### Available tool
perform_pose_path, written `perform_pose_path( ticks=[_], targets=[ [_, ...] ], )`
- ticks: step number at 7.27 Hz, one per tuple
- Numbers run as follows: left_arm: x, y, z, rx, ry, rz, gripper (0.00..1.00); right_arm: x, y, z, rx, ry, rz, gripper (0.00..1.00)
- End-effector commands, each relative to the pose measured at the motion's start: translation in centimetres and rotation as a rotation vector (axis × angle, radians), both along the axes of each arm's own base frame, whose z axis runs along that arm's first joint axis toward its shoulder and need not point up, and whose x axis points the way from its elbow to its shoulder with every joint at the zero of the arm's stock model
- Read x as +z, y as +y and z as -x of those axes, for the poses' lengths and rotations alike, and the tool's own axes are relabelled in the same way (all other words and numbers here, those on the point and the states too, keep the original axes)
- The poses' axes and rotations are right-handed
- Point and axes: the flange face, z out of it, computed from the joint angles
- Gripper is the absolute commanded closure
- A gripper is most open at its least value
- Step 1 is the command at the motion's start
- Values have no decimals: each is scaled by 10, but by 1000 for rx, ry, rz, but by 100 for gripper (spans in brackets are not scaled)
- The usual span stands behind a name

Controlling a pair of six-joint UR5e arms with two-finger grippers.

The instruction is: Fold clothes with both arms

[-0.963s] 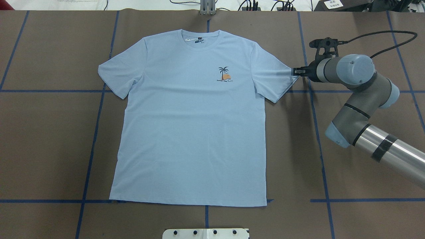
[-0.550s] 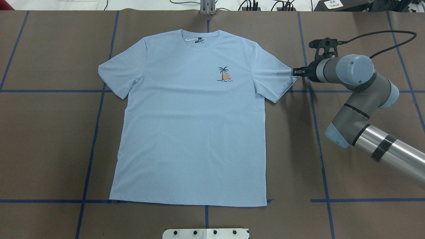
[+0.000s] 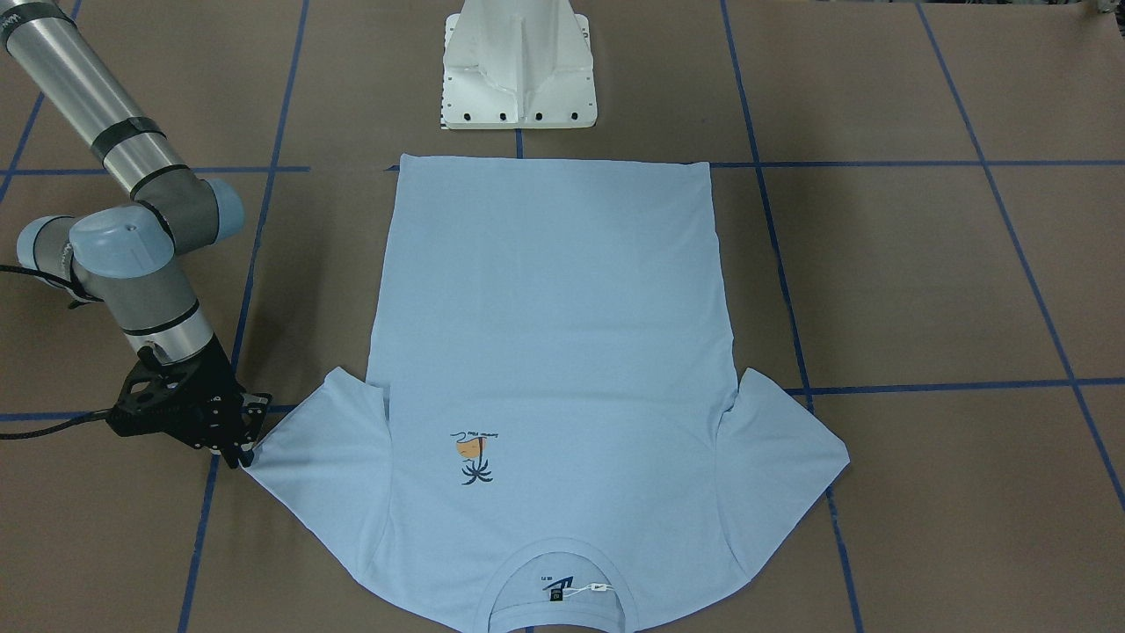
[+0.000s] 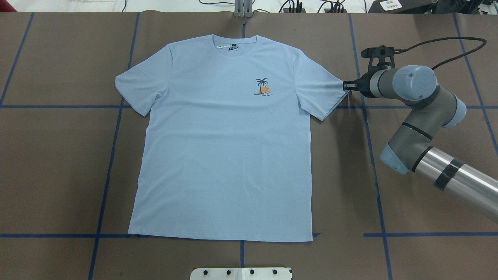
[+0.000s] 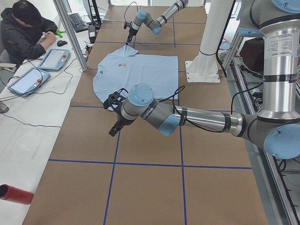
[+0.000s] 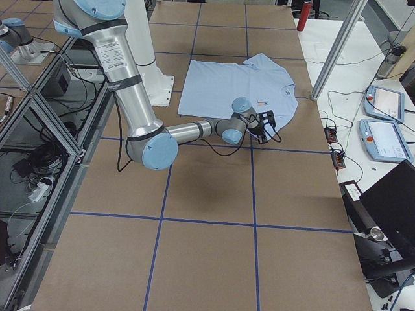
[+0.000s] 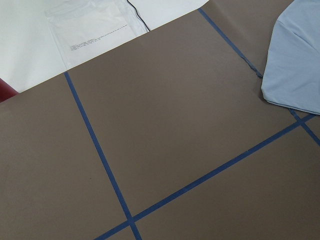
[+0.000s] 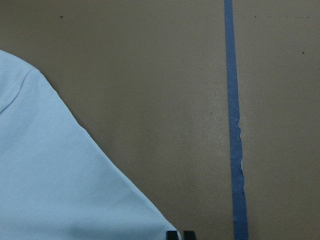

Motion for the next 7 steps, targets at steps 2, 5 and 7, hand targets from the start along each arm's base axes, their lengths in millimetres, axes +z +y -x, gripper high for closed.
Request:
perform_pose_path(
  ticks=[2, 5, 7],
  targets=[
    [0, 0, 0, 0, 1, 0, 0, -24, -5, 4, 3, -25, -15, 100],
    [1, 1, 0, 1, 1, 2, 0, -118, -9, 8, 23, 36, 76, 100],
    [2, 1, 0, 1, 1, 3, 0, -202, -4, 70, 114, 70, 128, 100]
  ],
)
